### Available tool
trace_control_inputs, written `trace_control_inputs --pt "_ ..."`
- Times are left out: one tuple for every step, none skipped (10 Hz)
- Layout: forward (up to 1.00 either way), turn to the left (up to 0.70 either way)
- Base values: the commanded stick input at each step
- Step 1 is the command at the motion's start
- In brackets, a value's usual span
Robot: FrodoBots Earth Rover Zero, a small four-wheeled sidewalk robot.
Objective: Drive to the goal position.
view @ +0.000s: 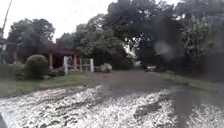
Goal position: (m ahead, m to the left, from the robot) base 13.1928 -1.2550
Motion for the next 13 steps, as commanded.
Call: trace_control_inputs --pt "0.7 0.0" --pt "0.7 0.0" --pt "0.7 0.0" --pt "0.7 0.0" --pt "0.7 0.0" --pt "0.7 0.0" --pt "0.7 0.0" --pt "0.7 0.0" --pt "0.7 0.0" --pt "0.7 0.0" --pt "0.7 0.0" --pt "0.7 0.0" --pt "0.7 0.0"
